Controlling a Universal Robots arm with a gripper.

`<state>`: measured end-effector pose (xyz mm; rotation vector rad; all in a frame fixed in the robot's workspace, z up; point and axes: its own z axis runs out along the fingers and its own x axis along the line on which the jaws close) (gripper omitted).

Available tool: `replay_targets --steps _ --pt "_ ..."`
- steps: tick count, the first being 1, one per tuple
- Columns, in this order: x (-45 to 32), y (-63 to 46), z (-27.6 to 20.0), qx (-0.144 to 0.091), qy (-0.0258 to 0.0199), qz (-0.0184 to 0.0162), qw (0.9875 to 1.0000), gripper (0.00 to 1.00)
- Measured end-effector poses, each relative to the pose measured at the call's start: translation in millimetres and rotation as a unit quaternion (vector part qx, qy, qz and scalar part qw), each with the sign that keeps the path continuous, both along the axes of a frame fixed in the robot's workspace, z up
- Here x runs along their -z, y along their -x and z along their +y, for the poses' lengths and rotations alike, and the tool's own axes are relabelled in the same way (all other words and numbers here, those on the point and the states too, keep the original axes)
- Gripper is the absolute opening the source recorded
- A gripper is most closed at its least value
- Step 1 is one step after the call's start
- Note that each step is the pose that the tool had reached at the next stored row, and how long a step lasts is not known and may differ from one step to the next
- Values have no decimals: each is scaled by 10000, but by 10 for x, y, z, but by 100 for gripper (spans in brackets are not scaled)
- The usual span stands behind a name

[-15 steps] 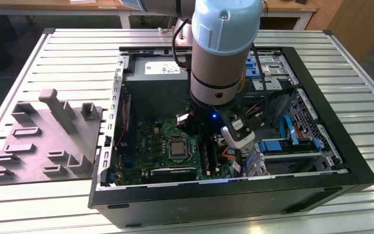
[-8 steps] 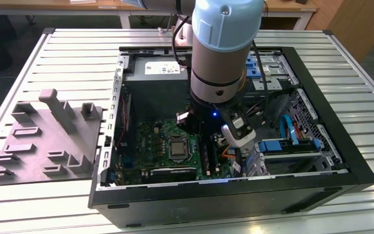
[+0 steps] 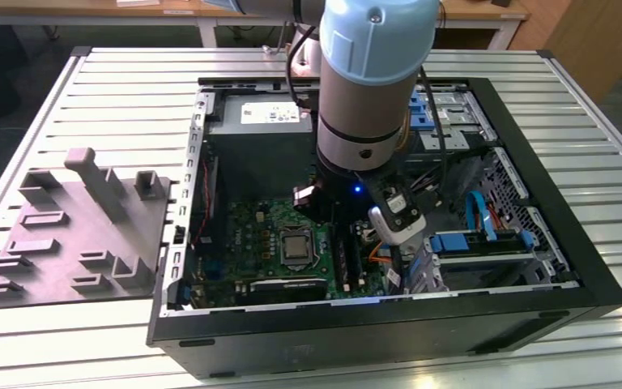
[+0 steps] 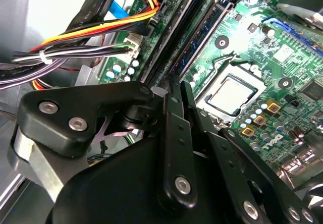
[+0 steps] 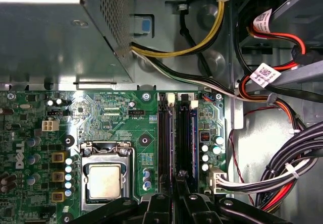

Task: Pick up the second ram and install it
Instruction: 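Insert the second ram into the second slot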

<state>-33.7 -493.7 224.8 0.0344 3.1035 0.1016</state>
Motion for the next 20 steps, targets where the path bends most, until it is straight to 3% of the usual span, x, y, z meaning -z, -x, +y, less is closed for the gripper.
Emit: replay_targets --steps 11,20 --pt "-4 -2 0 0 1 0 10000 18" --pt "-109 -1 0 0 0 0 10000 18"
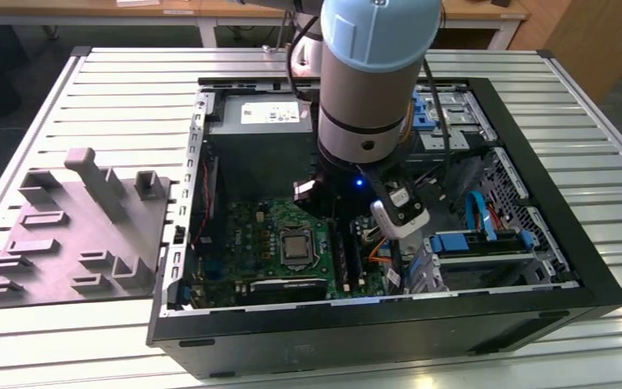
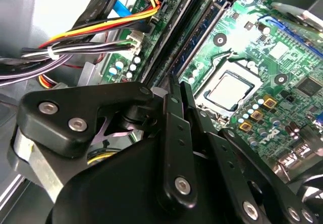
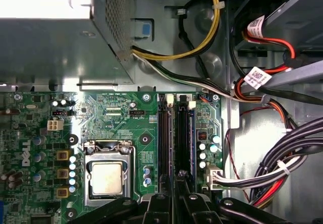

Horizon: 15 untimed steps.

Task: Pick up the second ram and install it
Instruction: 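Insert the second ram into the second slot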

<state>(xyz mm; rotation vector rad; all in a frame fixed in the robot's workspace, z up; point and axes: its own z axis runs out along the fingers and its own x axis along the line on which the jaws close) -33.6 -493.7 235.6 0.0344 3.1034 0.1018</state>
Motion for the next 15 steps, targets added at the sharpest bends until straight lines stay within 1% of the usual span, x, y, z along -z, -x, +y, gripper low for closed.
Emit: replay_targets --steps 2,7,8,12,15 --pt "-13 0 0 0 0 0 10000 18" --pt "-17 0 0 0 0 0 10000 18" --pt "-10 0 0 0 0 0 10000 18" --pt "58 -3 0 0 0 0 10000 18" --pt "81 -8 0 0 0 0 10000 18"
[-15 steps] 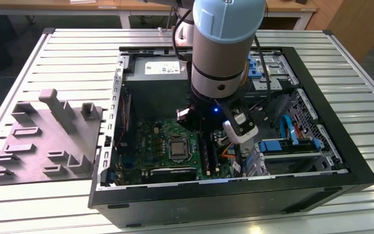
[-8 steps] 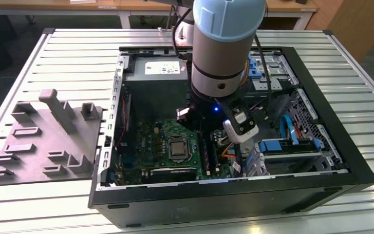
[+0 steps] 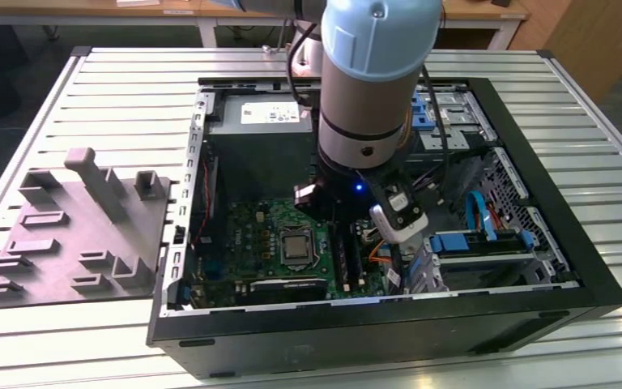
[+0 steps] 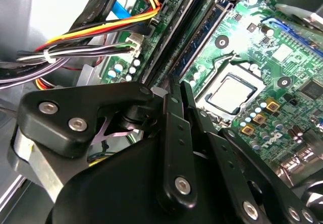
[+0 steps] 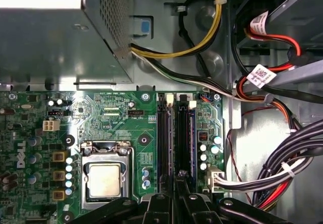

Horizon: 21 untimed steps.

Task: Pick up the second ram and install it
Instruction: 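Insert the second ram into the second slot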

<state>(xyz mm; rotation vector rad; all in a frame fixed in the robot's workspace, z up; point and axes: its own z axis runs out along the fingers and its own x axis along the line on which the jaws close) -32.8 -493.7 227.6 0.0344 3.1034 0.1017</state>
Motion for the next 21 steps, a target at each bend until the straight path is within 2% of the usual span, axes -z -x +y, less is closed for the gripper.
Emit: replay_targets --steps 9,21 --pt "55 -12 7 -1 0 0 10000 18" --pt "74 6 7 0 -1 0 10000 18"
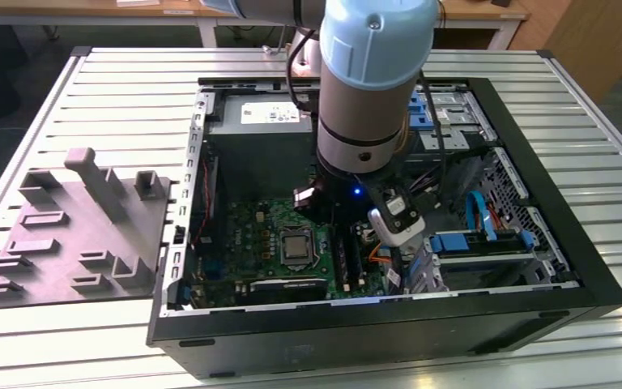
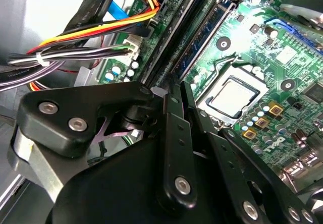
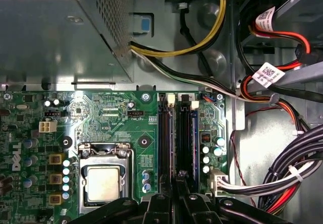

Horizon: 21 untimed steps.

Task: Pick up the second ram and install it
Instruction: 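Insert the second ram into the second slot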

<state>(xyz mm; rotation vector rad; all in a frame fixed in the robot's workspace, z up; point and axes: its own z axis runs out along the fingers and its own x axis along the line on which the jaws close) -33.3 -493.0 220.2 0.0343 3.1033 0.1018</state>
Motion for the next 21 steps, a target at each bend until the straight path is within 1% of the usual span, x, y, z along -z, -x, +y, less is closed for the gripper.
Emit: replay_targets --steps 9,10,11,21 --pt "2 -13 0 0 0 0 10000 18" --pt "1 -13 0 0 0 0 10000 17" --pt "1 -14 0 0 1 0 10000 11" --pt "6 -21 0 0 0 0 10000 11"
